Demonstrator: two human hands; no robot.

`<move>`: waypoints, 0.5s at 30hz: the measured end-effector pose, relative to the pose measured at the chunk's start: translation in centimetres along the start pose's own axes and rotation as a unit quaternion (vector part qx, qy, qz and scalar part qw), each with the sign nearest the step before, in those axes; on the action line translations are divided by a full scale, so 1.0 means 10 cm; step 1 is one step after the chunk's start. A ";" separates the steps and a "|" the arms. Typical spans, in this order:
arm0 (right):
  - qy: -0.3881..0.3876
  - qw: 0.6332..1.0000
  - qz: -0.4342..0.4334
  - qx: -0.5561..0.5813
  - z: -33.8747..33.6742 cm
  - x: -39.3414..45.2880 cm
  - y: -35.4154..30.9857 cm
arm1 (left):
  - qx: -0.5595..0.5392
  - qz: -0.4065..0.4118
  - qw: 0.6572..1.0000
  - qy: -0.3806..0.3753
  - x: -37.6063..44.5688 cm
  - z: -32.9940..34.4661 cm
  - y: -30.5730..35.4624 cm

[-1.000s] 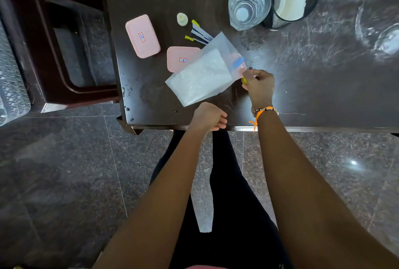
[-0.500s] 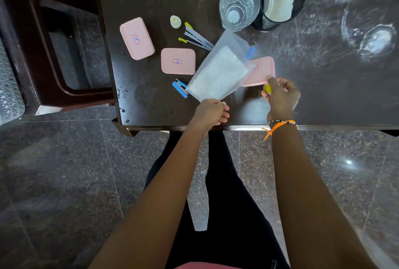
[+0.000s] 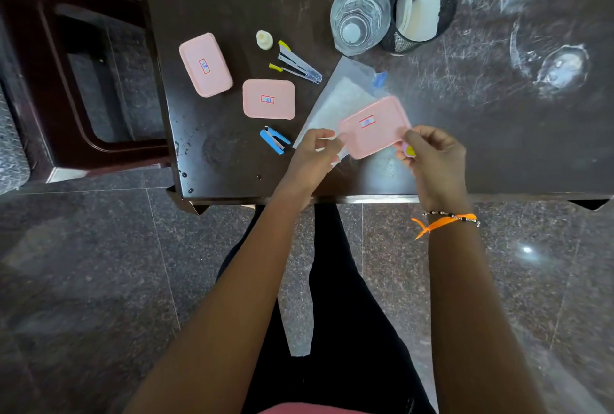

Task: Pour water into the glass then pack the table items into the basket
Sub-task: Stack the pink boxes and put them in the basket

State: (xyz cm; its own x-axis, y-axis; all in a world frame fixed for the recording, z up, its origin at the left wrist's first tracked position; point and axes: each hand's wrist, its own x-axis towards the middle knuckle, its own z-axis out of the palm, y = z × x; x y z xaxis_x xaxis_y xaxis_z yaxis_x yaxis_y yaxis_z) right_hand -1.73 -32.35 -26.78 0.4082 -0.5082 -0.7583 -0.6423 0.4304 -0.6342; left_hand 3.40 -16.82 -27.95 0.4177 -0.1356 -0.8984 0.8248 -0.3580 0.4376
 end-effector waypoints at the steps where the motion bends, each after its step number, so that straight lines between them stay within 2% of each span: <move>1: -0.038 0.999 0.018 -0.007 0.06 -0.01 0.01 | -0.026 -0.004 1.000 0.005 0.00 -0.03 -0.01; 4: -0.113 0.992 0.056 -0.028 0.29 -0.01 0.03 | -0.119 -0.029 0.992 0.027 0.03 -0.19 -0.06; 7: -0.149 0.985 0.037 -0.083 0.56 0.04 0.04 | -0.176 -0.054 0.979 0.083 0.04 -0.39 -0.12; 10: -0.153 0.974 0.008 -0.166 0.84 0.16 0.06 | -0.176 -0.079 0.970 0.150 0.05 -0.64 -0.24; 13: -0.137 0.942 -0.052 -0.303 1.09 0.26 0.08 | -0.176 -0.099 0.964 0.174 0.02 -0.86 -0.36; 15: -0.128 0.929 -0.094 -0.333 1.26 0.29 0.07 | -0.187 -0.106 0.960 0.182 0.00 -0.97 -0.41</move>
State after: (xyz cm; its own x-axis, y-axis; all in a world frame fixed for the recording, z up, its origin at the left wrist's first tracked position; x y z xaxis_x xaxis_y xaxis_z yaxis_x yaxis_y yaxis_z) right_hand 7.19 -24.10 -31.35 0.6395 -0.2969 -0.7092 -0.7688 -0.2489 -0.5890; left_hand 3.76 -6.38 -29.41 0.2744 0.2590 -0.9261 0.9567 0.0242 0.2902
